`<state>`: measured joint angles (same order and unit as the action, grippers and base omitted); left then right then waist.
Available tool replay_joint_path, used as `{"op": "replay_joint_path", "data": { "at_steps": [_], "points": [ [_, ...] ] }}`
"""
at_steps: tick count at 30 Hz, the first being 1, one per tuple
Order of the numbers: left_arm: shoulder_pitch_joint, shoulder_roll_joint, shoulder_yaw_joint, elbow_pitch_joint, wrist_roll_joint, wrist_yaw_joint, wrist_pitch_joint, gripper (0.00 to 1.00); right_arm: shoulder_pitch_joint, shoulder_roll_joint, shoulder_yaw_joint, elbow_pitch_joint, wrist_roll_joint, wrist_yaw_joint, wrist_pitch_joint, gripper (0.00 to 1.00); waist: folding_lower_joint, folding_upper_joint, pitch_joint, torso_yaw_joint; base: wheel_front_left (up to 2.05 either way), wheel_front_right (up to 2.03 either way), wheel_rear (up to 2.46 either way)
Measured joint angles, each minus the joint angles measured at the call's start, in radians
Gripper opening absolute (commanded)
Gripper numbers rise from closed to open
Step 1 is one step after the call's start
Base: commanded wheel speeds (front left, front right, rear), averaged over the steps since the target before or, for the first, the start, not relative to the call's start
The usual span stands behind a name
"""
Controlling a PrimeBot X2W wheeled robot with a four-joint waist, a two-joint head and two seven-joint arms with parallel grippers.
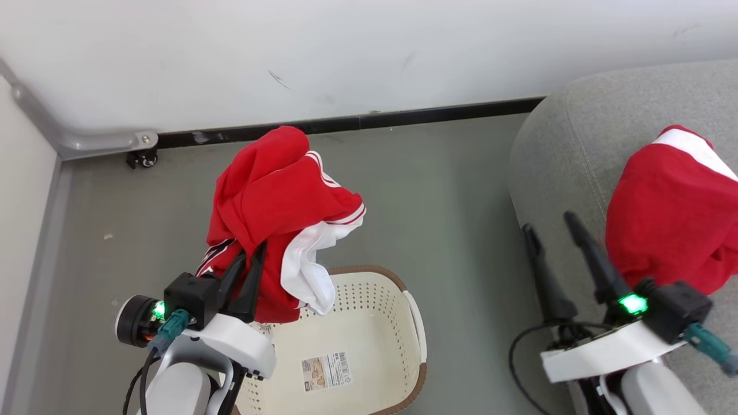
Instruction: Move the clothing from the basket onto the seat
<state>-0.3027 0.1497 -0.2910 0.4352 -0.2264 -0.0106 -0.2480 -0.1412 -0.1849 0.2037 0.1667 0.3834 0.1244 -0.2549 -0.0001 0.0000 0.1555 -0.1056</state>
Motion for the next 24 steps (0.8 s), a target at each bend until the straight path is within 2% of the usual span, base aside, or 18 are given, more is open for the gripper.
{"op": "replay_joint_path", "data": {
  "at_steps": [24],
  "points": [
    [0.003,-0.018,-0.079,-0.056,0.01,-0.066,0.0,0.0,0.036,-0.042,0.285,0.081,0.09,0.0,0.0,1.0,0.0,0.0,-0.082,0.058,0.0,0.0,0.0]
  ]
}}
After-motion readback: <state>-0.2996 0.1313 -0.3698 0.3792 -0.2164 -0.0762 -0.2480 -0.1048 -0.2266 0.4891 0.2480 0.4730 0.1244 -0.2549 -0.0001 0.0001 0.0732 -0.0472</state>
